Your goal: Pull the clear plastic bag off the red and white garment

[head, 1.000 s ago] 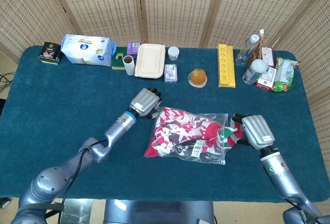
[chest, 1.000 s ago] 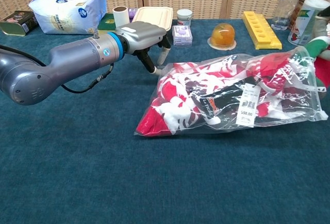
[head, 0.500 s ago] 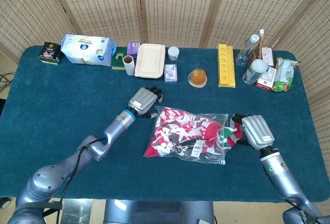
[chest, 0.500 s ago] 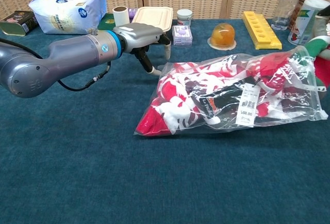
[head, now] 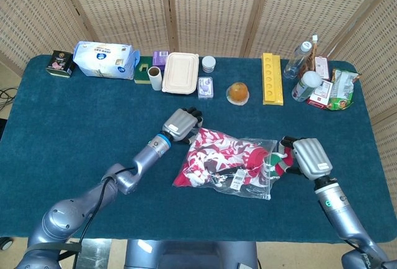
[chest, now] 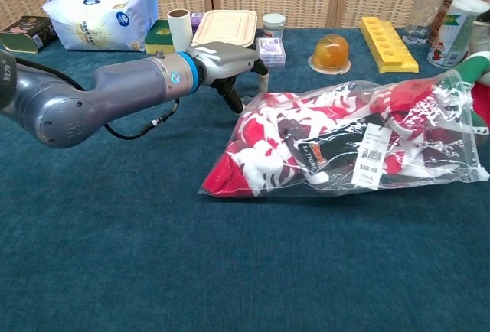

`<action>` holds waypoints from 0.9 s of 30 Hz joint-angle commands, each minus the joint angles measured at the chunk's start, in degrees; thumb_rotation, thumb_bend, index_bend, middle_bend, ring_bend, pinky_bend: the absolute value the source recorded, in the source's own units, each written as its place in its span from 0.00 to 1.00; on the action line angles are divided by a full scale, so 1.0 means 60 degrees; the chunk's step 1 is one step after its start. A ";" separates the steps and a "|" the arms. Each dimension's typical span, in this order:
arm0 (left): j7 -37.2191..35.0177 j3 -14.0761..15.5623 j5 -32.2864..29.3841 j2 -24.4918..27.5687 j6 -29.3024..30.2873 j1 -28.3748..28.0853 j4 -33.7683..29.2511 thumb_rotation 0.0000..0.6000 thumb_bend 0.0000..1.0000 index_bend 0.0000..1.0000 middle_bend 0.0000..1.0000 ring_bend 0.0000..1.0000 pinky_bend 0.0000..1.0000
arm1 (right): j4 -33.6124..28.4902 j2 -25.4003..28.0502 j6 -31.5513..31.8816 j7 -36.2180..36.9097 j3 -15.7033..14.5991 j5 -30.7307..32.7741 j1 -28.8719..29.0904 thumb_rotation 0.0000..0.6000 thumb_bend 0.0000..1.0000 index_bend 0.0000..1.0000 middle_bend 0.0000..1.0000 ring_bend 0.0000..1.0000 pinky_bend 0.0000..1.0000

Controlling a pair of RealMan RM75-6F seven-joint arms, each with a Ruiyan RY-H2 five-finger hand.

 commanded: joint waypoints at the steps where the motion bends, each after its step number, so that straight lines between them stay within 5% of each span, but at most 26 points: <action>1: 0.0026 -0.0031 -0.0046 -0.0098 -0.0089 -0.0063 0.0109 1.00 0.34 0.37 0.20 0.15 0.31 | -0.0020 0.0027 0.0007 0.0010 0.0000 -0.0006 -0.0010 1.00 0.56 0.63 0.52 0.65 0.59; 11: 0.0034 -0.0035 -0.0020 -0.0286 -0.0008 -0.0123 0.0340 1.00 0.49 0.46 0.20 0.15 0.31 | 0.0032 0.0017 0.0018 0.0111 0.0002 -0.0009 -0.0032 1.00 0.56 0.64 0.52 0.65 0.59; 27: 0.0200 0.0017 -0.0004 -0.0220 0.0334 0.0113 0.0187 1.00 0.57 0.62 0.24 0.15 0.31 | -0.0108 0.0079 0.0109 0.0140 -0.0063 -0.0180 -0.0095 1.00 0.56 0.64 0.53 0.66 0.59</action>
